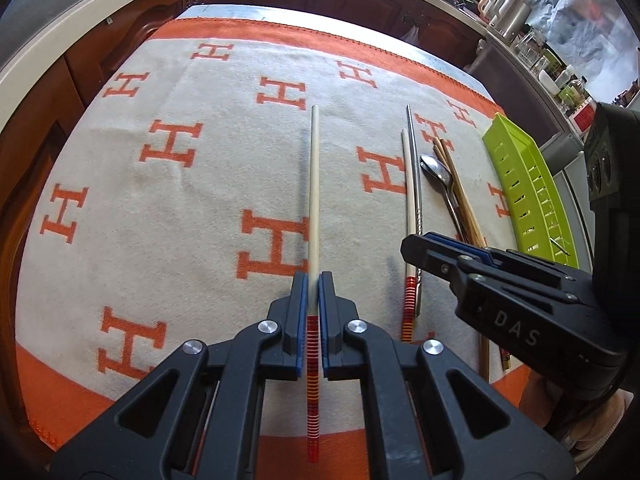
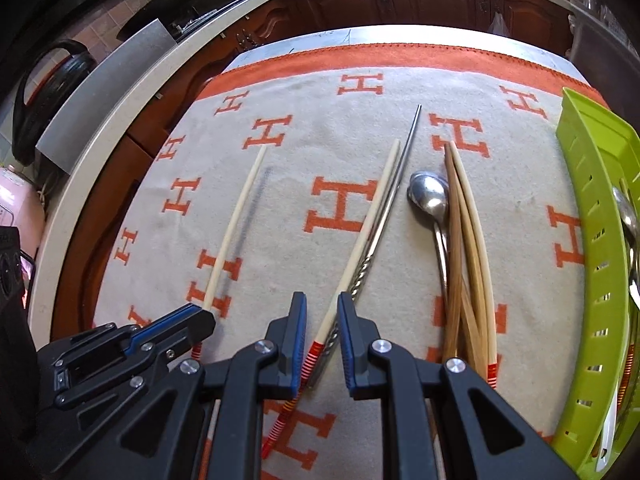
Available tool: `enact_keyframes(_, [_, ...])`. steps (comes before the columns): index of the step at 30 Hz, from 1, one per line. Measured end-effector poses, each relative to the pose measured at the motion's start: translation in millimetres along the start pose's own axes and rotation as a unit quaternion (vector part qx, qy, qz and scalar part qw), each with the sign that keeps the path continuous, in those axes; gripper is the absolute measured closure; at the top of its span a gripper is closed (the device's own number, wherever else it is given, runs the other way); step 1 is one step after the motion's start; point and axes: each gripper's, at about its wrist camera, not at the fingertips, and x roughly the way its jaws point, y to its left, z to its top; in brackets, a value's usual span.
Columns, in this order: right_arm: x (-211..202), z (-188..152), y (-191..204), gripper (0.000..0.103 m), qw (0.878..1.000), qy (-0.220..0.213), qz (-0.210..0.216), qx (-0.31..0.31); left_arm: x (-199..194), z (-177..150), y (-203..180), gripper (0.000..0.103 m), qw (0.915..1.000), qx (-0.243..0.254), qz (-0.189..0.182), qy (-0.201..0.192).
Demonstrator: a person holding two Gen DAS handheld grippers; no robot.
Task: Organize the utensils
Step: 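Grasp a red-banded chopstick with the left tool while the right tool grasps another, then carry both red-banded chopsticks into the lime-green tray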
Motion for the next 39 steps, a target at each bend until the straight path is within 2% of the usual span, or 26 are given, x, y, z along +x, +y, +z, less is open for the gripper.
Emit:
enact_keyframes(9, [8, 7, 15, 0.087, 0.998, -0.008, -0.05, -0.029, 0, -1, 8, 0.1, 0.9999, -0.011, -0.012, 0.001])
enact_keyframes(15, [16, 13, 20, 0.086, 0.995, 0.006, -0.092, -0.039, 0, 0, 12, 0.1, 0.9997, -0.02, -0.017, 0.002])
enact_keyframes(23, [26, 21, 27, 0.087, 0.991, 0.001, -0.12, -0.059, 2, 1, 13, 0.1, 0.9995, -0.023, -0.021, 0.005])
enact_keyframes(25, [27, 21, 29, 0.09, 0.991, -0.002, -0.123, -0.061, 2, 1, 11, 0.1, 0.9996, -0.019, -0.022, 0.006])
enact_keyframes(29, [26, 21, 27, 0.097, 0.994, -0.001, -0.102, -0.05, 0, 1, 9, 0.1, 0.9995, -0.017, -0.025, 0.003])
enact_keyframes(39, [-7, 13, 13, 0.097, 1.0, 0.003, 0.0, 0.0, -16, 2, -2, 0.1, 0.9986, -0.023, -0.047, -0.002])
